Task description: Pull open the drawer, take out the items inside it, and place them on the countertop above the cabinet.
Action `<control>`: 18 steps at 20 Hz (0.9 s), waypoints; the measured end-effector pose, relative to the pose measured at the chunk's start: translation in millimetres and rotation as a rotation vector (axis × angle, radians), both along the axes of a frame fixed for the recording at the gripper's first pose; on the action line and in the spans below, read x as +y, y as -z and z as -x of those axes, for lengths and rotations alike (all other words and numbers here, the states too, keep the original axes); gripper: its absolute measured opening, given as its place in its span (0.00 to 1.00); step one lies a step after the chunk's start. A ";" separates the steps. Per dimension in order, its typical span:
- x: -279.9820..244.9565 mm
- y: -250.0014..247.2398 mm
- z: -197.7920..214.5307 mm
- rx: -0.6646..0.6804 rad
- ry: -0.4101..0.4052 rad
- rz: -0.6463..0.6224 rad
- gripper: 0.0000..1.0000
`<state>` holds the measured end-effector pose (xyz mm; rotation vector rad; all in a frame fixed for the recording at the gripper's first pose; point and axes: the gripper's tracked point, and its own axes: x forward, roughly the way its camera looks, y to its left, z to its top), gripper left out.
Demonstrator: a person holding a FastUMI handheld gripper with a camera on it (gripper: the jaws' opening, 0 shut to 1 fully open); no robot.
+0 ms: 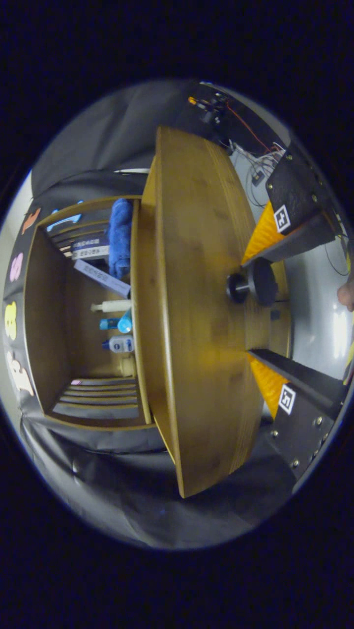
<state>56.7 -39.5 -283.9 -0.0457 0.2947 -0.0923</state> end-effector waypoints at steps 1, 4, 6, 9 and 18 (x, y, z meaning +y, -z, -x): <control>-2.2 0.9 -2.1 0.010 -0.005 0.009 0.98; -2.5 -1.5 -25.2 -0.014 -0.014 -0.001 0.97; -1.2 -7.7 -39.9 -0.047 -0.016 0.008 0.97; 1.4 -11.0 -67.0 -0.090 -0.010 0.040 0.97; 1.1 -7.8 -120.1 -0.101 -0.004 0.009 0.97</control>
